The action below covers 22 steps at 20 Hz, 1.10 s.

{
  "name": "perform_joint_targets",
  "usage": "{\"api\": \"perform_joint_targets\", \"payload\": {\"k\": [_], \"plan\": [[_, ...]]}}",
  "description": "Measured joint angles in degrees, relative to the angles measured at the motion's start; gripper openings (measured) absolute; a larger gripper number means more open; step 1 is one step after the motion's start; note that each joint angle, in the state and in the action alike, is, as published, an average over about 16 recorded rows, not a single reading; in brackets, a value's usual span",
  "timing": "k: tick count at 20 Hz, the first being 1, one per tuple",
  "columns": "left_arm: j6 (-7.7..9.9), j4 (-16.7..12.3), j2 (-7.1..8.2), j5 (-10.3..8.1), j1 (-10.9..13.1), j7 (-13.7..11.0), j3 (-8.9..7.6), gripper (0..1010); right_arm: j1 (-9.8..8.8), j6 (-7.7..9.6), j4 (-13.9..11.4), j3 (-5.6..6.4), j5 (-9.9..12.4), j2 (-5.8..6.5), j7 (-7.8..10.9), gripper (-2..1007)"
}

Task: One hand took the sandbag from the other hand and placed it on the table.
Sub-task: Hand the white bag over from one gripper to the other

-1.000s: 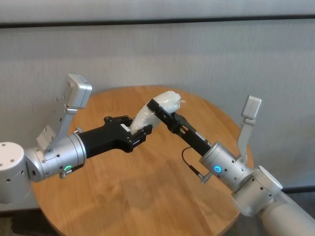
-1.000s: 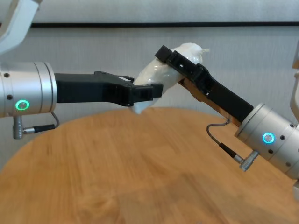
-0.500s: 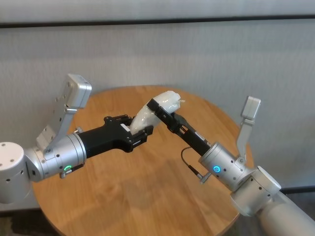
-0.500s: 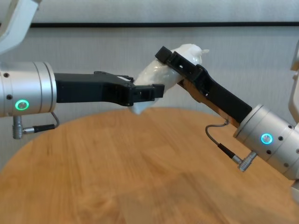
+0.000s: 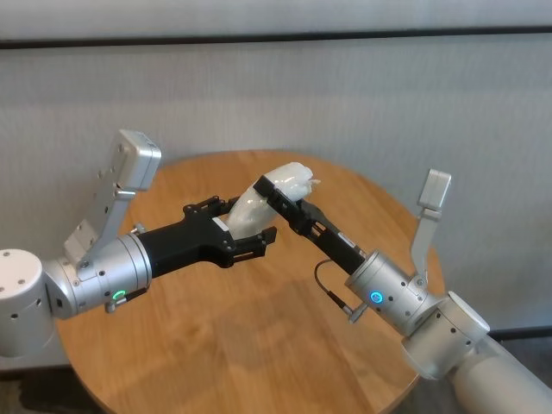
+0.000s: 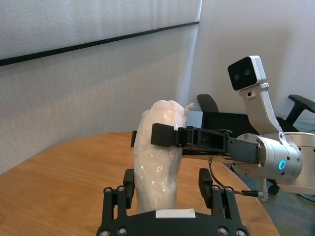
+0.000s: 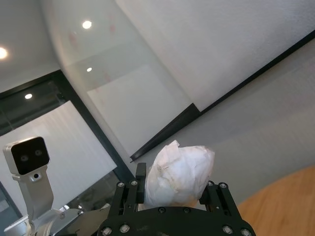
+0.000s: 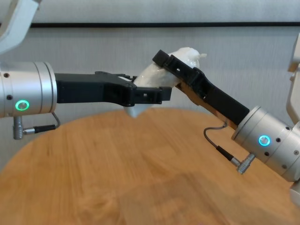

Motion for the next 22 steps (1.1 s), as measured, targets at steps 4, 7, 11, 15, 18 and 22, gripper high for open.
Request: {"api": "perform_joint_targets", "payload": {"k": [4, 7, 11, 15, 18, 22], "plan": [[0.00, 0.00, 0.00, -0.01, 0.00, -0.01, 0.00, 897, 0.06, -0.08, 0.24, 0.17, -0.18, -0.12, -0.15, 574], [-0.01, -0.01, 0.00, -0.01, 0.00, -0.02, 0.00, 951, 0.11, -0.23, 0.47, 0.36, -0.33, -0.17, -0.29, 574], [-0.01, -0.01, 0.00, 0.00, 0.01, -0.01, 0.01, 992, 0.19, -0.52, 0.90, 0.74, -0.57, -0.16, -0.60, 574], [0.00, 0.00, 0.00, 0.01, 0.01, 0.00, 0.01, 1002, 0.23, -0.91, 1.37, 1.25, -0.88, -0.01, -1.07, 574], [0.00, 0.00, 0.00, 0.02, 0.00, 0.02, 0.01, 1002, 0.16, -1.30, 1.63, 1.70, -1.22, 0.23, -1.54, 574], [0.01, 0.01, 0.00, 0.03, 0.00, 0.04, 0.01, 1002, -0.22, -1.81, 1.55, 2.49, -1.69, 0.85, -2.38, 574]]}}
